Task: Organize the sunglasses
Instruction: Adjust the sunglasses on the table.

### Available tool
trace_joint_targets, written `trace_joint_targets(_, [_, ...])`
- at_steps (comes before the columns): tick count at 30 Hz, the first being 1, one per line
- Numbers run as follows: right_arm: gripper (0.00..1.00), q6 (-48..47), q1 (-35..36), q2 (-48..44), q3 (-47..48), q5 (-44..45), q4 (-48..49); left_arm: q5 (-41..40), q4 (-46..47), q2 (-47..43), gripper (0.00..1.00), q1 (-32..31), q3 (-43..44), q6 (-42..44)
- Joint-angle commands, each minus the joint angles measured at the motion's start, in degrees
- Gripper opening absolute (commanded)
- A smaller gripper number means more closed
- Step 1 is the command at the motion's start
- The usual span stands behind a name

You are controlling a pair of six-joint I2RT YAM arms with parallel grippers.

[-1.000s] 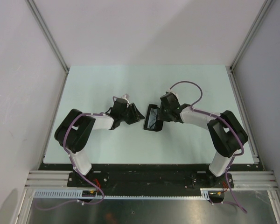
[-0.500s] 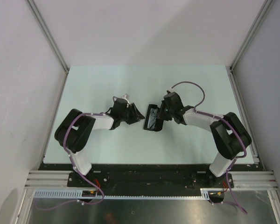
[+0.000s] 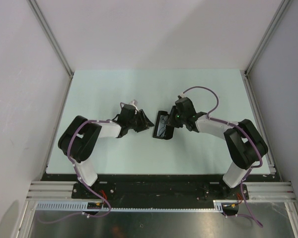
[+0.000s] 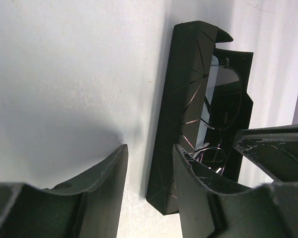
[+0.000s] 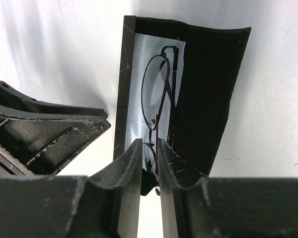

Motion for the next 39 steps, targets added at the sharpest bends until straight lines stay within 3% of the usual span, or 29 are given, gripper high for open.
trace_joint_targets(1, [0.24, 0.1, -0.5, 0.4, -0.2, -2.1, 1.7, -0.1, -3.9, 2.0, 0.48, -0.3, -0.7, 1.2])
trace_joint_targets(10, [0.20, 0.8, -0.8, 2.1, -0.2, -3.7, 1.8, 0.5, -3.9, 2.2, 0.48, -0.3, -0.6, 1.3])
trace_joint_targets(18, [0.00, 1.6, -1.4, 1.9, -1.8, -3.1, 5.4, 0.7, -4.0, 2.5, 0.48, -0.3, -0.8, 1.2])
trace_joint_targets(39, [0.00, 10.7, -3.6, -1.2, -10.4, -6.8, 23.8, 0.3, -4.0, 2.3, 0.47, -0.3, -1.9, 1.0])
